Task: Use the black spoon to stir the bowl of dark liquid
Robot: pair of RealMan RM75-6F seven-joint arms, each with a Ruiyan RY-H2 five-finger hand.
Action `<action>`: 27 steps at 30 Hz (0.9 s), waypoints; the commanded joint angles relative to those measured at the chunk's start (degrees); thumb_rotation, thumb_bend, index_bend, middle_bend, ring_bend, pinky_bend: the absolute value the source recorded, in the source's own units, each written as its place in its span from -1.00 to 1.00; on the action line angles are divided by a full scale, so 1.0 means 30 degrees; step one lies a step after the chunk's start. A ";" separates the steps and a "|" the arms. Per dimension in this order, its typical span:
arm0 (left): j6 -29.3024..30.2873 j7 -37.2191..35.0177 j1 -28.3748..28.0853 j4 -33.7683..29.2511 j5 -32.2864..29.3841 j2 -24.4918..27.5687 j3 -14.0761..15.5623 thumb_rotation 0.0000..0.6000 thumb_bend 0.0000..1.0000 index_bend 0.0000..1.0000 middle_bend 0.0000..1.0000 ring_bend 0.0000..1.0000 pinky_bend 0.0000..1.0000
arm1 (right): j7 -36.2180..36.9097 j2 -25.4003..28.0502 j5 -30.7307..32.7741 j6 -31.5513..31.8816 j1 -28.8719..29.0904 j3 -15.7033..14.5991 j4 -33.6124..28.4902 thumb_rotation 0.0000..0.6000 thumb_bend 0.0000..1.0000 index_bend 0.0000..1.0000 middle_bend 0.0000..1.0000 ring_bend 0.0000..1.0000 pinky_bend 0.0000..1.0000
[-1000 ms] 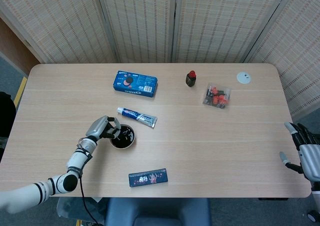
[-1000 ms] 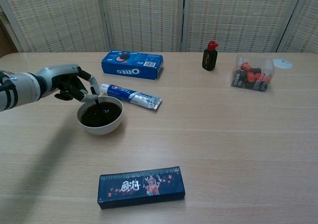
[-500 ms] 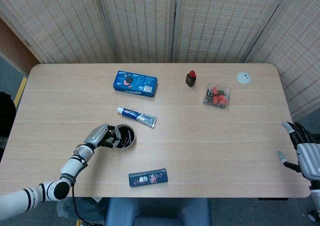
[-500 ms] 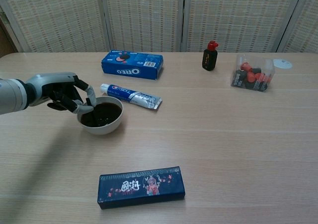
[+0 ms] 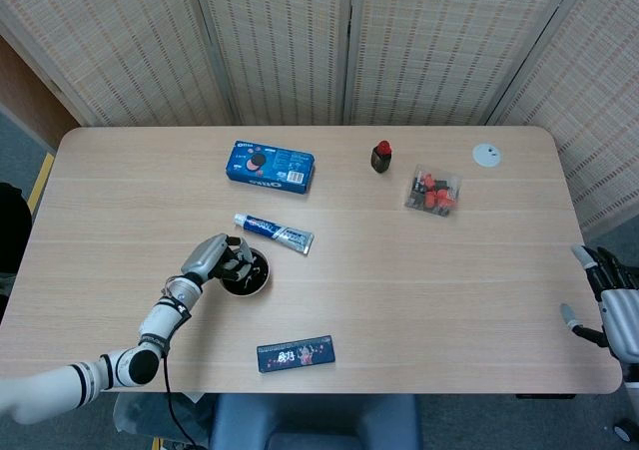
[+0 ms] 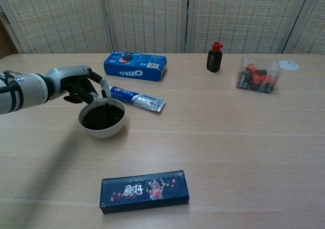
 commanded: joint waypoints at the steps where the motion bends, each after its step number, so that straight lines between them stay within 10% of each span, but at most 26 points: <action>1: 0.0186 0.0269 -0.0072 0.0572 -0.0484 -0.0140 -0.0037 1.00 -0.13 0.29 1.00 1.00 1.00 | -0.0004 0.0005 -0.0012 0.0009 -0.0007 -0.0003 -0.0005 1.00 -0.34 -1.00 -0.80 -1.00 -0.74; 16: 0.0371 -0.1063 0.1903 -0.1869 0.1299 0.2069 0.0886 1.00 -0.13 0.26 1.00 1.00 1.00 | -0.0160 0.0007 -0.0173 0.0063 0.0074 0.0046 -0.0170 1.00 -0.34 -1.00 -0.80 -1.00 -0.74; 27: 0.0220 -0.1250 0.1938 -0.1907 0.2051 0.2265 0.1046 1.00 -0.37 -0.41 1.00 1.00 1.00 | -0.0201 0.0068 -0.0105 0.0192 -0.0021 0.0072 -0.0287 1.00 -0.34 -1.00 -0.80 -1.00 -0.74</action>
